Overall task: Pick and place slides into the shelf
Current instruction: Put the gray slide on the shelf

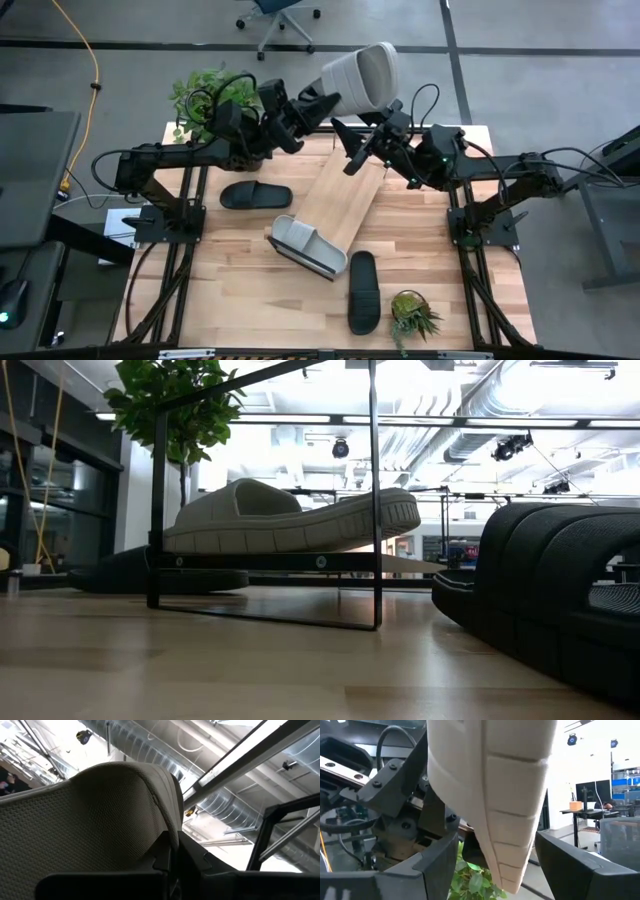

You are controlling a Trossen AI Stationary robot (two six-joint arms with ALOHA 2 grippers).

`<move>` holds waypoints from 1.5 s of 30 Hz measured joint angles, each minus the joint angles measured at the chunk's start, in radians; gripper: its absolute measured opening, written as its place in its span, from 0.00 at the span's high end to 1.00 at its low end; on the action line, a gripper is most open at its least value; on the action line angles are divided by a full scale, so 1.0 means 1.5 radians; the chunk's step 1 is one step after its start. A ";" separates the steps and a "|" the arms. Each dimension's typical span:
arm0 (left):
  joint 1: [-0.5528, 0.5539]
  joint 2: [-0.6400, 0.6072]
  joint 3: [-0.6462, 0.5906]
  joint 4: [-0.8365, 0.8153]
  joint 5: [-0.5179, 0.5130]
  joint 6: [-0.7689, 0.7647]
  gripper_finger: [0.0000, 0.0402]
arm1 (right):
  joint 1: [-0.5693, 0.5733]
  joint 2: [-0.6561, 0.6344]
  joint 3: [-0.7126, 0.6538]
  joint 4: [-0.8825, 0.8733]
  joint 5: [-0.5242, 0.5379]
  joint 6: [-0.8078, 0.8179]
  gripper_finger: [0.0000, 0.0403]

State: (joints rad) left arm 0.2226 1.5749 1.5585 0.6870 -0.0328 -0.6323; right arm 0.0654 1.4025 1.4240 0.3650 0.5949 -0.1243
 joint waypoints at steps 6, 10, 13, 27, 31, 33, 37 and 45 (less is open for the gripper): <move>0.000 0.000 0.000 -0.005 0.017 -0.001 0.97 | 0.000 0.000 0.000 -0.001 0.002 -0.010 0.41; 0.000 0.000 0.000 -0.003 0.017 -0.001 0.99 | 0.000 0.000 0.000 0.000 0.004 -0.022 0.51; 0.000 0.000 0.000 -0.002 0.017 -0.001 0.99 | 0.000 0.000 0.000 0.000 0.005 -0.023 0.60; 0.000 0.001 0.000 -0.008 0.017 -0.001 0.98 | 0.017 -0.002 0.000 0.018 0.056 -0.083 0.79; 0.006 0.000 0.001 -0.024 0.016 0.000 0.92 | 0.026 -0.005 0.000 0.051 0.091 -0.144 0.81; 0.009 0.000 0.001 -0.025 0.017 -0.001 0.88 | 0.026 -0.013 0.000 0.054 0.095 -0.147 0.81; 0.009 0.000 0.001 -0.031 0.008 -0.001 0.79 | 0.026 -0.031 0.000 0.074 0.091 -0.150 0.84; 0.009 0.000 0.001 -0.049 0.043 -0.001 0.63 | 0.027 -0.067 0.001 0.062 0.124 -0.196 0.87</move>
State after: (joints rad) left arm 0.2366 1.5745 1.5600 0.6132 0.0318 -0.6331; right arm 0.1058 1.3021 1.4254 0.4579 0.7808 -0.4184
